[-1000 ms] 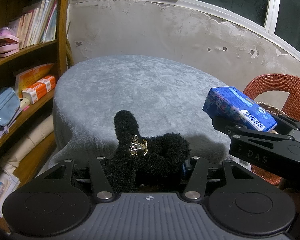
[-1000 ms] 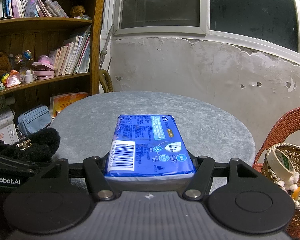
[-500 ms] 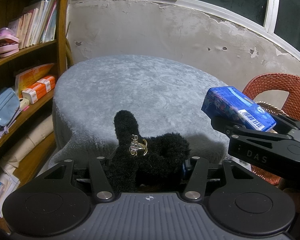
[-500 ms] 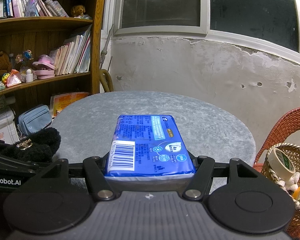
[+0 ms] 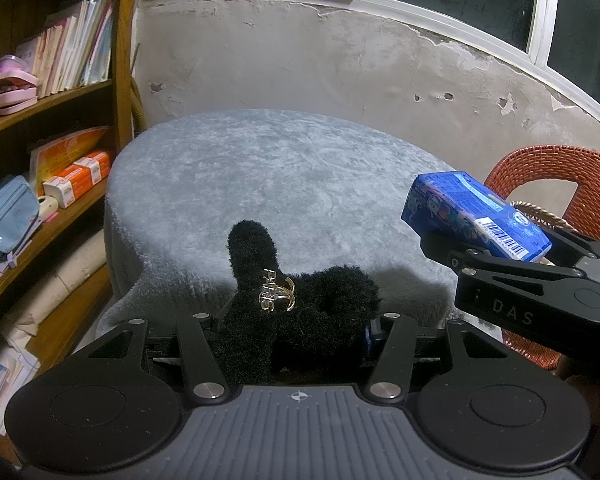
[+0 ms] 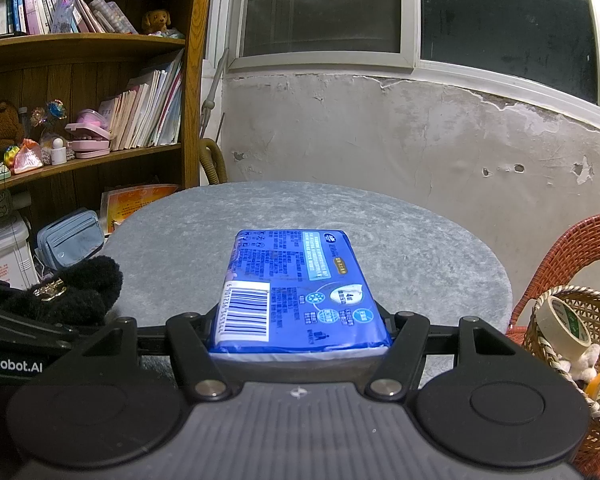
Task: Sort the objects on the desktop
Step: 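Carry the blue tissue pack with the right gripper while the left carries the black fuzzy clip toward the basket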
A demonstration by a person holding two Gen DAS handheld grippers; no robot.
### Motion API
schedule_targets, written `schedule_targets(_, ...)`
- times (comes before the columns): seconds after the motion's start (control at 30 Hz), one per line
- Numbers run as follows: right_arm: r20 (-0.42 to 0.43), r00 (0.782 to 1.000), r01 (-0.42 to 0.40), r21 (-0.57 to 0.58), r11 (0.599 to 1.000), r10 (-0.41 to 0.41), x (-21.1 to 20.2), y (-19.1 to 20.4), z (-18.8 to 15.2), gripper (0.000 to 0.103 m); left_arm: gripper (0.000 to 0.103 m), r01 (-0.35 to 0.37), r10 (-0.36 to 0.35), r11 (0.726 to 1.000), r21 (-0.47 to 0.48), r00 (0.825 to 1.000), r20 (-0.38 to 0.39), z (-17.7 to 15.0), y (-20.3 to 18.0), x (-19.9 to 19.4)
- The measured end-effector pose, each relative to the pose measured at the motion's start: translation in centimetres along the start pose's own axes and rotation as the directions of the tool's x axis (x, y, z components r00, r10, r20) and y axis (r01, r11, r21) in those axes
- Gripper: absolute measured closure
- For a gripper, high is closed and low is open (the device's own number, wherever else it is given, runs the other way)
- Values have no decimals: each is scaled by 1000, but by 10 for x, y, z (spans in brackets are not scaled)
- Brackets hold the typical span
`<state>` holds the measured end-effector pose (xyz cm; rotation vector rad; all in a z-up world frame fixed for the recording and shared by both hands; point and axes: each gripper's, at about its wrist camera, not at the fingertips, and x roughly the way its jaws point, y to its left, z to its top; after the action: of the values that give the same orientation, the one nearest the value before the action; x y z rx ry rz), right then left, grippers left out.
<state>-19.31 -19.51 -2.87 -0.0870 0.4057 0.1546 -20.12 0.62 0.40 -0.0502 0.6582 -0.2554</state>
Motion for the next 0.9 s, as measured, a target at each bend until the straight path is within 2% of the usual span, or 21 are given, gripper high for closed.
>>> schedule_targets(0.63, 0, 1000, 0, 0, 1000, 0, 0, 1, 0, 42, 43, -1, 1, 1000, -1, 1000, 0, 1, 0, 1)
schedule_targets(0.9, -9, 1000, -2, 27, 1000, 3, 5, -2, -2, 42, 43, -13, 13, 999, 33, 1000, -4, -5, -1, 8)
